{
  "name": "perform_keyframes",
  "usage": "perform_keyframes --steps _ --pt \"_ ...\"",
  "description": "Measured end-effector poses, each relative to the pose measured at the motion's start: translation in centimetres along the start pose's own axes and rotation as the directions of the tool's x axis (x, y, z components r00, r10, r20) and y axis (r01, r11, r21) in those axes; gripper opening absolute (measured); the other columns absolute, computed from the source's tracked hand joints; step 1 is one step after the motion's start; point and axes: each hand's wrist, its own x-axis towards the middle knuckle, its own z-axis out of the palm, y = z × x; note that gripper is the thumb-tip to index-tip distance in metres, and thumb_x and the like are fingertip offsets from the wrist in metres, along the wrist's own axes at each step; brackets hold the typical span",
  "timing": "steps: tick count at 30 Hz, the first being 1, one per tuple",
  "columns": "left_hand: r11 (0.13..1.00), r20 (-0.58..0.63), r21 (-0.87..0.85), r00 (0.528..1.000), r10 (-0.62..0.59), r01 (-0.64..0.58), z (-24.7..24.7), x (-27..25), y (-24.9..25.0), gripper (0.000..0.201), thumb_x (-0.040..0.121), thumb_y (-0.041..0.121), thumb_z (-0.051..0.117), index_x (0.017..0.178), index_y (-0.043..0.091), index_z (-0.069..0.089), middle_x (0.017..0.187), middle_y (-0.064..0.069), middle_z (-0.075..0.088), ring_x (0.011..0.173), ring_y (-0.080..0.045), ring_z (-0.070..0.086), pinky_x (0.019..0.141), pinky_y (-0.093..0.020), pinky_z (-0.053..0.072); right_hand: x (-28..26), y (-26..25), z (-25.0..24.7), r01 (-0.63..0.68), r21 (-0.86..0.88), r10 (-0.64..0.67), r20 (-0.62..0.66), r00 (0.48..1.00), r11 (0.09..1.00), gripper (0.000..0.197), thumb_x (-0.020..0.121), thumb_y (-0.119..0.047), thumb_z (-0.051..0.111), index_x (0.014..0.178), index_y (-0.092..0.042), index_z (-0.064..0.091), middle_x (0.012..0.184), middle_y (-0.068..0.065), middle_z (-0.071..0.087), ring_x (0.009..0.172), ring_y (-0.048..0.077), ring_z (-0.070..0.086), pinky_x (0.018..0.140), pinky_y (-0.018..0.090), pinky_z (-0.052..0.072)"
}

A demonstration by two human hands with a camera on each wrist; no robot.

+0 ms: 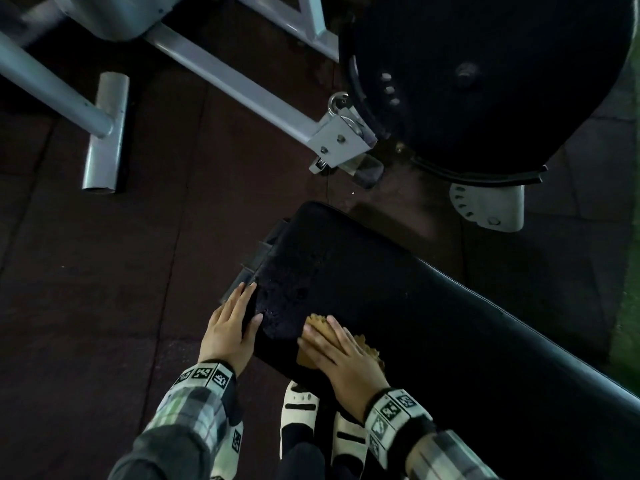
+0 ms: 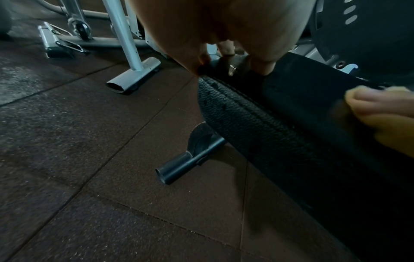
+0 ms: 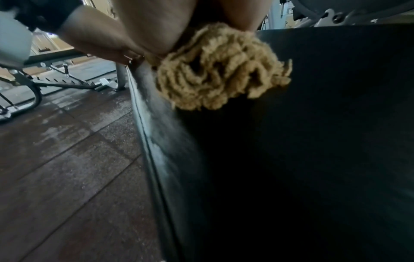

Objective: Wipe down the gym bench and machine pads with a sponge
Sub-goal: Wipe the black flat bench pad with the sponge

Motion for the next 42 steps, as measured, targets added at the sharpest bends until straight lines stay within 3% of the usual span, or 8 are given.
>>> perform_keyframes --steps 4,9,13,20,28,34,37,42 --pt "1.0 0.006 0.01 1.0 0.008 -0.008 0.1 0.1 -0.1 0.058 0.098 0.031 0.049 0.15 0.033 0.024 0.158 0.006 0.025 0.141 -0.023 0.031 0.115 -0.033 0.022 2.0 -1.0 -0.7 0.011 0.017 -0.011 0.006 1.0 1.0 0.062 0.082 -0.021 0.035 0.144 -0.025 0.031 0.154 -0.006 0.022 0.14 0.031 0.02 0.109 0.039 0.027" --pt "1.0 -0.006 0.004 1.0 0.016 -0.016 0.5 0.2 -0.5 0.058 0.098 0.032 0.05 0.15 0.03 0.026 0.157 0.004 0.028 0.139 -0.027 0.033 0.115 -0.037 0.025 4.7 0.5 -1.7 -0.236 0.117 0.24 -0.013 0.971 0.965 0.068 0.079 -0.012 0.031 0.145 -0.025 0.029 0.156 -0.006 0.015 0.142 0.029 0.011 0.11 0.038 0.029" --pt "0.999 -0.036 -0.007 0.999 -0.032 0.032 1.1 0.3 -0.7 0.066 0.096 0.033 0.053 0.152 0.017 0.022 0.153 -0.005 0.036 0.138 -0.029 0.034 0.115 -0.036 0.024 8.3 2.4 -3.2 -0.338 0.114 0.339 0.013 0.941 0.934 0.071 0.084 -0.008 0.055 0.147 -0.022 0.025 0.156 -0.005 0.012 0.143 0.029 0.008 0.109 0.038 0.022" --pt "0.997 -0.146 0.023 0.986 0.081 -0.079 1.8 0.1 -0.8 0.069 0.097 0.059 0.025 0.148 0.012 0.034 0.144 -0.011 0.048 0.129 -0.022 0.038 0.109 -0.03 0.03 13.7 4.2 -5.2 -0.284 0.098 0.272 0.124 0.954 0.954 0.063 0.088 -0.046 -0.003 0.149 -0.027 0.0 0.152 -0.014 -0.018 0.142 0.021 -0.021 0.115 0.035 -0.005" --pt "0.991 -0.159 0.052 0.978 0.132 -0.125 1.7 0.1 -0.6 0.06 0.101 0.054 0.015 0.145 0.019 0.036 0.14 -0.008 0.053 0.125 -0.017 0.036 0.106 -0.025 0.025 20.2 9.1 -6.7 -0.261 0.056 0.256 0.088 0.963 0.964 0.048 0.1 -0.033 0.027 0.147 -0.032 0.018 0.156 -0.012 0.007 0.145 0.023 -0.005 0.118 0.039 0.008" --pt "0.994 -0.178 0.029 0.978 0.109 -0.105 1.9 0.1 -0.7 0.062 0.099 0.059 0.013 0.147 0.024 0.032 0.144 -0.004 0.049 0.126 -0.015 0.034 0.102 -0.041 0.034 15.4 11.6 -6.1 -0.386 0.113 0.378 0.084 0.922 0.916 0.064 0.088 -0.043 0.0 0.148 -0.029 0.018 0.156 -0.008 0.011 0.145 0.027 0.003 0.117 0.042 0.012" --pt "0.994 -0.149 0.046 0.983 0.109 -0.103 1.7 0.1 -0.6 0.062 0.1 0.056 0.014 0.145 0.02 0.035 0.141 -0.007 0.051 0.125 -0.016 0.035 0.101 -0.043 0.036 12.7 8.8 -5.5 -0.334 0.04 0.33 0.079 0.941 0.942 0.055 0.093 -0.036 0.017 0.147 -0.025 0.025 0.156 -0.005 0.016 0.143 0.032 0.012 0.112 0.042 0.02" --pt "0.993 -0.144 0.03 0.983 0.114 -0.111 1.8 0.2 -0.5 0.058 0.099 0.054 0.025 0.146 0.021 0.035 0.143 -0.006 0.049 0.127 -0.015 0.034 0.109 -0.025 0.025 15.5 6.8 -5.6 -0.261 0.042 0.26 0.039 0.965 0.964 0.049 0.098 -0.028 0.036 0.146 -0.025 0.027 0.156 -0.004 0.016 0.143 0.033 0.01 0.112 0.042 0.021"
